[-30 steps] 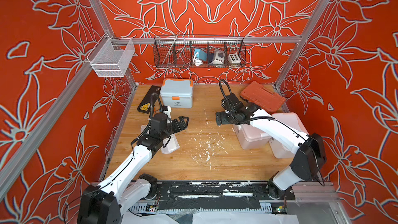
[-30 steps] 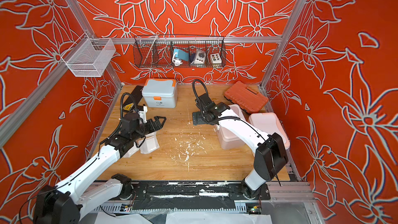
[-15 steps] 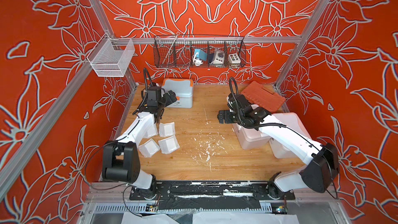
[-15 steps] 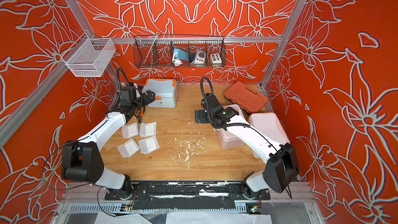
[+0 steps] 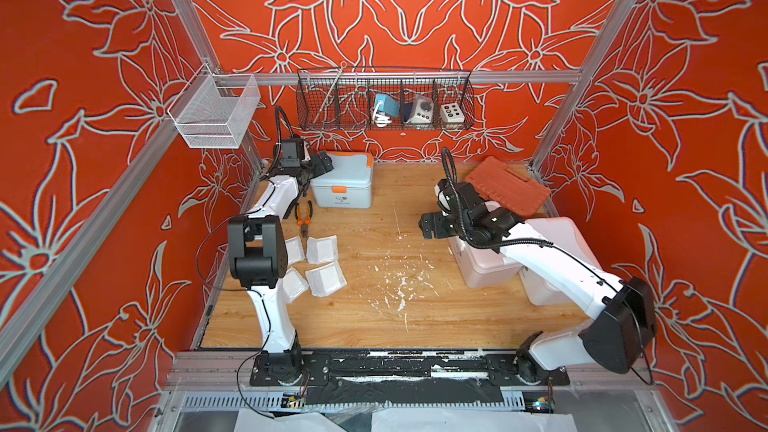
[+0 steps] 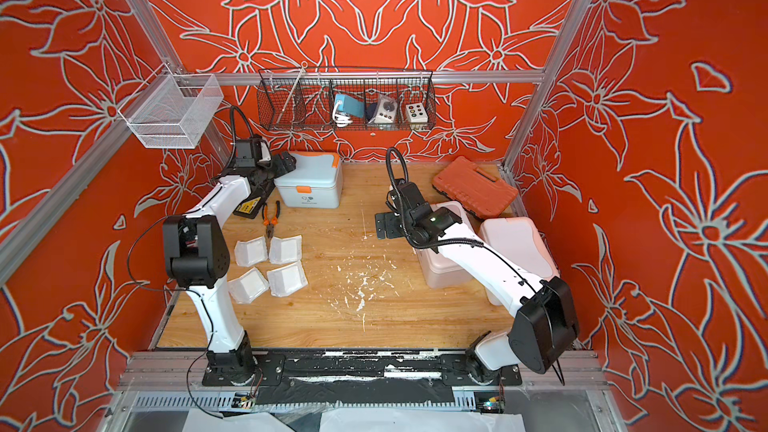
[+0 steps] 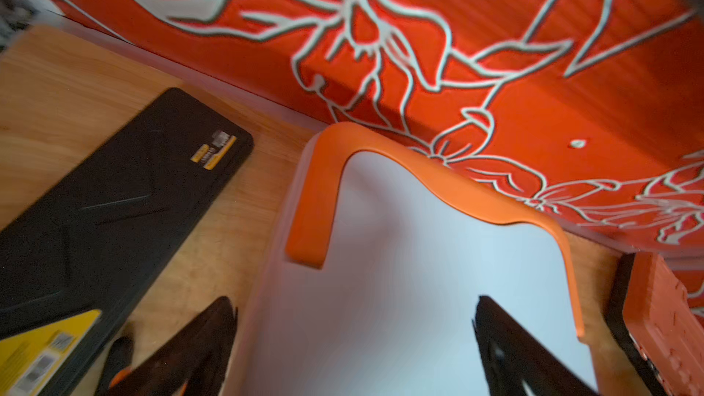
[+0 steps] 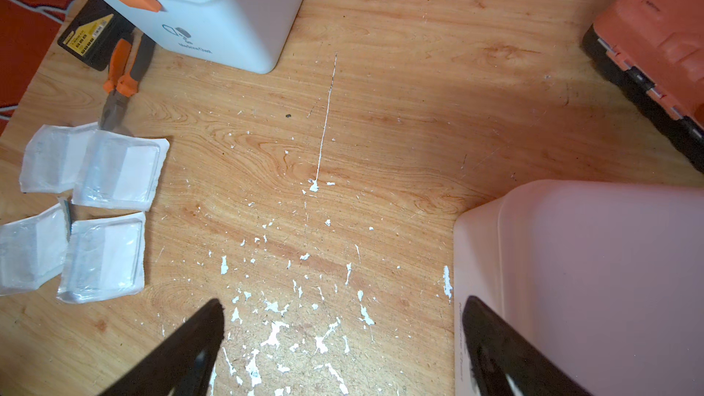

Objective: Open first aid kits and take out gauze
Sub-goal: Move the first aid kit to the center of the board.

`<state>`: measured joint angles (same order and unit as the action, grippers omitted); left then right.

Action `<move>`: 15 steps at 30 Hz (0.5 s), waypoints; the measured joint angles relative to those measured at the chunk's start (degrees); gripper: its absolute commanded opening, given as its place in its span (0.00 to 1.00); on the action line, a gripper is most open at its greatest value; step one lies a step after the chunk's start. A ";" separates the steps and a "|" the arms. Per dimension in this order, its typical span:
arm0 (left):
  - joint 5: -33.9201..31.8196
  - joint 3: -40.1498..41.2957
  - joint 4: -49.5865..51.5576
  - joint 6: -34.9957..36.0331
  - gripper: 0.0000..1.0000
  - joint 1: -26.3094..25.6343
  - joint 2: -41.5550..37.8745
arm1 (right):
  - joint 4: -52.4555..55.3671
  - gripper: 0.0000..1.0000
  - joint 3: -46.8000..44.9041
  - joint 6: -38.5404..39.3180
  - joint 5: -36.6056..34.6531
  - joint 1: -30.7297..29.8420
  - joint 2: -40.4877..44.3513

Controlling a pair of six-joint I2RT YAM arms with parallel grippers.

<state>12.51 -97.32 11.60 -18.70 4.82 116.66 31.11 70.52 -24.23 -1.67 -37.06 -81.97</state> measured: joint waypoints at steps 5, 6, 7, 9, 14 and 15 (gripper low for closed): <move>7.45 0.15 0.37 2.60 0.86 -0.31 1.66 | 0.17 0.98 0.00 2.69 0.72 0.68 -0.11; 8.41 0.68 0.35 3.43 0.86 -0.79 1.40 | 0.17 0.97 0.00 3.13 1.49 1.18 -0.13; 9.07 1.20 0.24 4.09 0.86 -1.36 1.20 | 0.11 0.97 0.00 3.48 2.29 1.70 -0.15; 10.25 2.36 -0.22 5.60 0.86 -3.32 0.55 | -0.33 0.96 0.00 4.04 4.57 3.32 -0.15; 14.43 8.41 -3.56 6.27 0.88 -8.46 -2.71 | -3.91 0.89 1.44 3.32 11.43 8.90 -2.19; 15.28 9.94 -4.20 5.90 0.89 -9.07 -3.52 | -4.83 0.88 2.32 2.78 12.46 9.77 -3.21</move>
<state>27.79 -87.37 7.40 -12.80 -4.25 113.14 26.28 72.84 -21.45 10.79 -27.29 -85.19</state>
